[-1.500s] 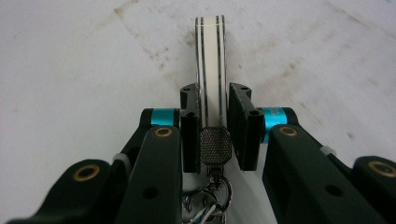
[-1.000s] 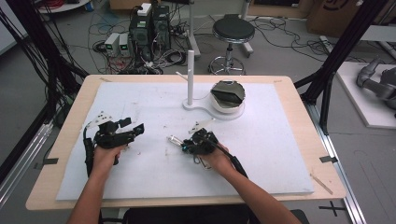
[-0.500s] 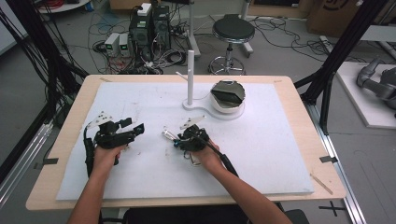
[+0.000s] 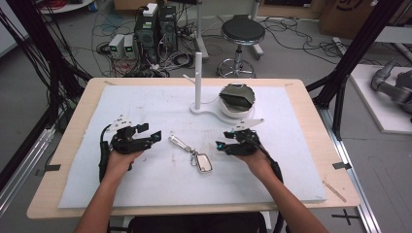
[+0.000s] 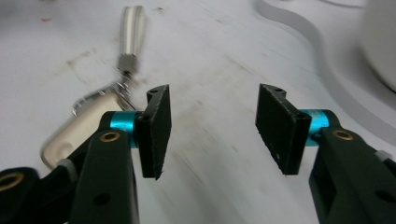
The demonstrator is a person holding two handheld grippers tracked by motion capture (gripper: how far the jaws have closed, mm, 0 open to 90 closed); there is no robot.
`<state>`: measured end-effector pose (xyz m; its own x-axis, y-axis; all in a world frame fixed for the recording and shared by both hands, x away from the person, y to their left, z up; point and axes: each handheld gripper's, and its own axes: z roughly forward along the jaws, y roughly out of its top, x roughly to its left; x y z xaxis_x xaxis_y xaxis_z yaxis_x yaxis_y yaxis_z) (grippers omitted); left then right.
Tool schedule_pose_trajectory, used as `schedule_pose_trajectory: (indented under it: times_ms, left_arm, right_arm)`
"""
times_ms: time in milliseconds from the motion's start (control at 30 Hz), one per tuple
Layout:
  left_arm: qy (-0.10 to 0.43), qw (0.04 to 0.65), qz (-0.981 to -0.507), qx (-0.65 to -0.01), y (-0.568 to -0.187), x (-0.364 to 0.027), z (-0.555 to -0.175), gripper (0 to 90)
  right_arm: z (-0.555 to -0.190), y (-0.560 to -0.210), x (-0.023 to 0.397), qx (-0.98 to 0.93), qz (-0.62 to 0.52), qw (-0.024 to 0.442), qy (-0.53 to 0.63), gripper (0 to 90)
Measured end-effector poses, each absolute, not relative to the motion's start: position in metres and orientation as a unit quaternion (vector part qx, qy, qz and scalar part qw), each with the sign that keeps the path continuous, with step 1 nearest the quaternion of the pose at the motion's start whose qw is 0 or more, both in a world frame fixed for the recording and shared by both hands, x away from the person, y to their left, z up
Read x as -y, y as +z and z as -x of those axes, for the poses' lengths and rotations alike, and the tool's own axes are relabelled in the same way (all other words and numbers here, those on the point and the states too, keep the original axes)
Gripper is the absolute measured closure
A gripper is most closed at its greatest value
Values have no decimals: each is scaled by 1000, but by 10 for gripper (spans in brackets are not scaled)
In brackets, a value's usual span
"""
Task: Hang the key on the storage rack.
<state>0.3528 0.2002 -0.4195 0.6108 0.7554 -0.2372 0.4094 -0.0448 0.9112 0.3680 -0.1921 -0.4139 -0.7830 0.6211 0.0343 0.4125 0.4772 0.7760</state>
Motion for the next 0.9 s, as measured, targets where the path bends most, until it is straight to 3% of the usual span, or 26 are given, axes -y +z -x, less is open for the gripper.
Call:
schedule_pose_trajectory:
  times_ms: [333,633,733,800,900]
  left_arm:
    - [150,510,-720,-447,-430,-170,-362,312]
    - [140,478,-739,-454,-439,-156,-367,334]
    - [134,459,-755,-448,-441,-156,-366,376]
    - [125,451,-762,-448,-442,-156,-366,454]
    - [123,442,-763,-456,-445,-153,-368,464]
  right_arm:
    - [-358,-415,259,-828,-348,171,405,444]
    - [-356,-415,266,-822,-352,175,412,446]
    - [-355,-414,267,-822,-349,177,414,447]
    - [-355,-414,267,-820,-352,177,415,448]
    - [-355,-413,268,-818,-352,180,417,449]
